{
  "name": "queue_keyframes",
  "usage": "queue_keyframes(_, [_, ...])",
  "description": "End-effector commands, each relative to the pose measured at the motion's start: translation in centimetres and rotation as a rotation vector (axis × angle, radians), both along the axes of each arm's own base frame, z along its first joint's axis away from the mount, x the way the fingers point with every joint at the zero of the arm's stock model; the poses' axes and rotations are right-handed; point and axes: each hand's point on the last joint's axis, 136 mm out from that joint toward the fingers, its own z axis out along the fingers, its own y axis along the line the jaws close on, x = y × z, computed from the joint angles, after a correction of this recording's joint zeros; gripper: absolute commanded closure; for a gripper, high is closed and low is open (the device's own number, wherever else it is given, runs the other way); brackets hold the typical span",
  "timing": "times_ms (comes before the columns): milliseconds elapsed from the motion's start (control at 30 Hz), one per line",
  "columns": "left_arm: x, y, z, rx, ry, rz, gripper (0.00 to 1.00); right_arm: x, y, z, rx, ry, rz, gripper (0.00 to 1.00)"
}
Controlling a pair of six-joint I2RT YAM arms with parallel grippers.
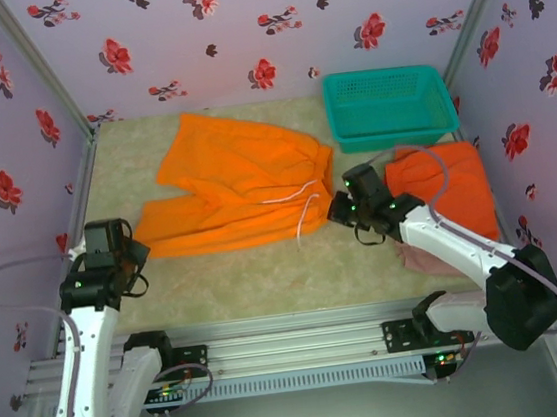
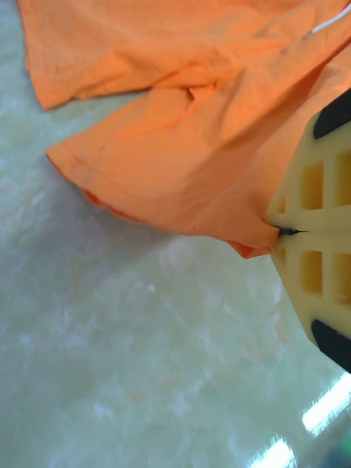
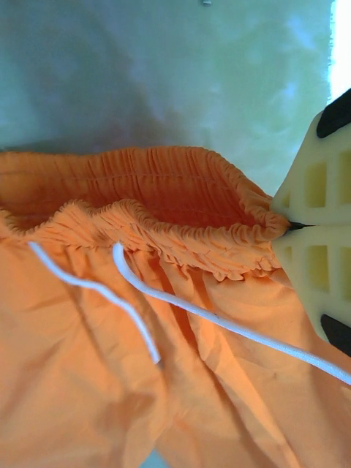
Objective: Fold and stack the shorts
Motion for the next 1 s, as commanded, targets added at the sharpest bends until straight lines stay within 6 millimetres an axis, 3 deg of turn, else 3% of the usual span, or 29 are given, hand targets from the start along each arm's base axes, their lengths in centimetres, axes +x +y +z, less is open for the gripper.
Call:
queue_keyframes(0, [-2.2,1.9,0.8,0.123,0.039,0.006,1.0,-1.5,0.3,0.2,0.007,0.002,-0.021,1.0])
queue_keyframes(233, [-1.5,2.6,7.1,0.2,-0.059,-0.012,1.0,-2.9,1.7,4.4,0.034,-0.059,0.015,1.0])
queue_keyframes(367, [-0.2,2.8,11.1,0.242,-0.126,-0.026,1.0,-2.6,1.3,7.8,0.049,-0.136,-0.008,1.0])
queue_keyframes(467, [1.6,2.7,13.0,0.262,-0.159,-0.046,1.0,-2.1,0.6,9.1,0.039,-0.174,-0.041,1.0])
queue_keyframes(700, [7.6,2.3,12.7,0.279,-0.155,-0.076,1.0,0.4,-0.1,8.6,-0.05,-0.184,-0.083,1.0])
queue_keyframes(967, [15.6,1.0,12.6,0.305,-0.15,-0.127,1.0,4.0,-0.4,7.9,-0.015,-0.155,-0.126,1.0])
